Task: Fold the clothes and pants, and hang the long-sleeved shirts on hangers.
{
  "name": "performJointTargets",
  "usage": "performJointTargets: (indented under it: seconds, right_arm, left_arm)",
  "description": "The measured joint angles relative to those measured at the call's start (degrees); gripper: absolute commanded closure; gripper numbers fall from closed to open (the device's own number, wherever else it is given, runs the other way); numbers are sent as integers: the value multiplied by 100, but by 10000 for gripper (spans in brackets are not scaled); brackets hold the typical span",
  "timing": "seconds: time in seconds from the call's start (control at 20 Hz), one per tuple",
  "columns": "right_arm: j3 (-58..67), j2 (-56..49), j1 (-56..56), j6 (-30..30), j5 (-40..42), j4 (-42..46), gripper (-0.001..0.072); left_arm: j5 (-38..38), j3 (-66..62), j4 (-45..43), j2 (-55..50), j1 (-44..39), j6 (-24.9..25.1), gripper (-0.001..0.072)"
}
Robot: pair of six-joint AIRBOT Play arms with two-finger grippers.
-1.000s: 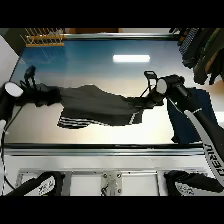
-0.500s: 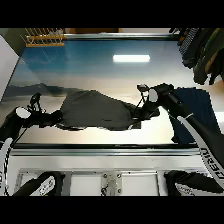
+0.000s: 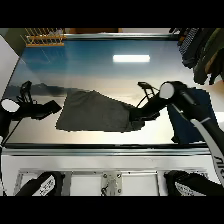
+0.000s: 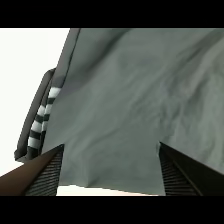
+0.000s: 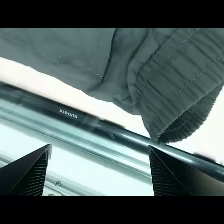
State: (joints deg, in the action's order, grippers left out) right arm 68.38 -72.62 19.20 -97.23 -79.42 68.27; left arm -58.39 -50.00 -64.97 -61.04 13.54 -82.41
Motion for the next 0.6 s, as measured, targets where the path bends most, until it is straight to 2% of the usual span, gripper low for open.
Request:
performJointTargets:
  seconds: [0.15, 0.2, 0.25, 0.3, 0.45, 0.6]
  right_arm:
    - [-162, 553, -763, 157, -59, 79, 66]
    - [-293, 675, -1056, 195, -48, 101, 62]
    - [-490, 772, -1375, 227, 13, 96, -4]
    - [-730, 828, -1665, 238, 116, 24, -6]
    - [-1659, 848, -2411, 437, 721, -619, -6]
    - [-2487, 632, -2761, 1126, 1532, -1788, -6]
  left_arm:
    - [-155, -116, 2, 391, -131, 0, 117]
    - [-153, -74, 7, 529, -214, -7, 143]
    - [-140, 2, 7, 673, -323, -70, 426]
    - [-101, 85, 13, 800, -442, -122, 708]
    - [107, 348, 22, 1117, -911, -262, 700]
    - [291, 479, 24, 1250, -1467, -348, 700]
